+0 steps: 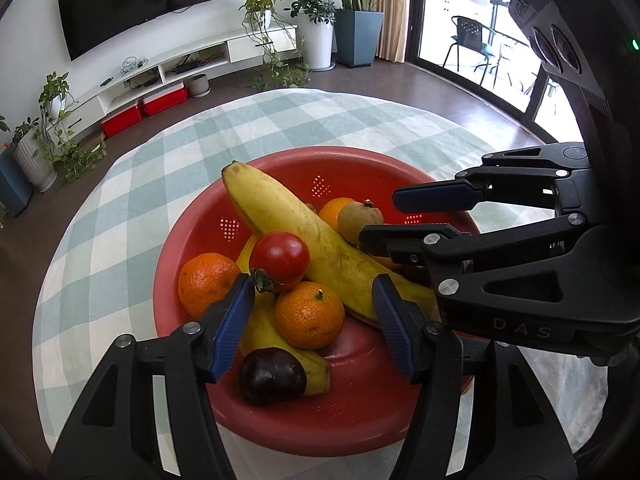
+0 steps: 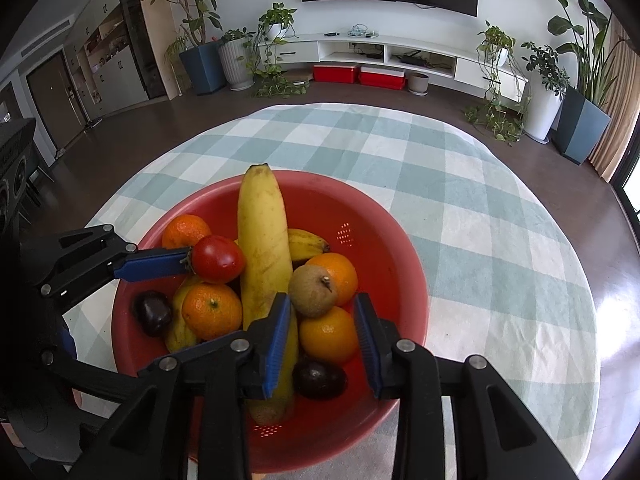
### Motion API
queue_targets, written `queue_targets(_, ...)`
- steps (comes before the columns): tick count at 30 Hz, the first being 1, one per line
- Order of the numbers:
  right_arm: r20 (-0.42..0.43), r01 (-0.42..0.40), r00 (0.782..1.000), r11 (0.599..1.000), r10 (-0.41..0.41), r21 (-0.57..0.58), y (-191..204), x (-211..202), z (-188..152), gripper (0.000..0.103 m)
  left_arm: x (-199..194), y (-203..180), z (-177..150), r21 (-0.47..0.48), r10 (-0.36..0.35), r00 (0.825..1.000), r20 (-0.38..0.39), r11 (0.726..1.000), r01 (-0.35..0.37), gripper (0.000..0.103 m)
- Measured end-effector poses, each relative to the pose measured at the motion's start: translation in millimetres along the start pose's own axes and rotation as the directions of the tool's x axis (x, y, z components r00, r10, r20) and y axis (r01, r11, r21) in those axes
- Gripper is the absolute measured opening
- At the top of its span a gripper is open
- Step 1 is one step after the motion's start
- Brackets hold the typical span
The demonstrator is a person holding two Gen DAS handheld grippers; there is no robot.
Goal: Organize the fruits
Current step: 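Open both tools to drop the tomato and kiwi into the colander, then withdraw both tools toward the remaining tomato and kiwi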
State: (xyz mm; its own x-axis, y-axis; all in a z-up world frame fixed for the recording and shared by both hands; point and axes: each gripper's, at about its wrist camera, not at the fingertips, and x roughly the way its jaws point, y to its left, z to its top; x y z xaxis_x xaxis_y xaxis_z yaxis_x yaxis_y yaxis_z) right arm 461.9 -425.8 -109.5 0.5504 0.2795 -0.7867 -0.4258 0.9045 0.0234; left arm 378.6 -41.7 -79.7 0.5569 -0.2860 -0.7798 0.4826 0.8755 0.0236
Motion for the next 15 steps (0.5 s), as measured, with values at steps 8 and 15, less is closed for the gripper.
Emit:
queue_targets(8, 0.18, -0.021, 0.984, 0.997, 0.008, 0.071, -6.1, -70.6, -23.5, 0.078, -59.3, -11.0, -4.6, 0.012, 0.057, 0.99, 0.128, 0.998, -0.059, 0.103)
queue_targets(15, 0.212, -0.102, 0.975, 0.979, 0.065, 0.173, -7.6, -100.4, -87.0, 0.086, -102.7, -22.1, -51.2, -0.013, 0.066, 0.982, 0.179, 0.998, -0.065, 0.103)
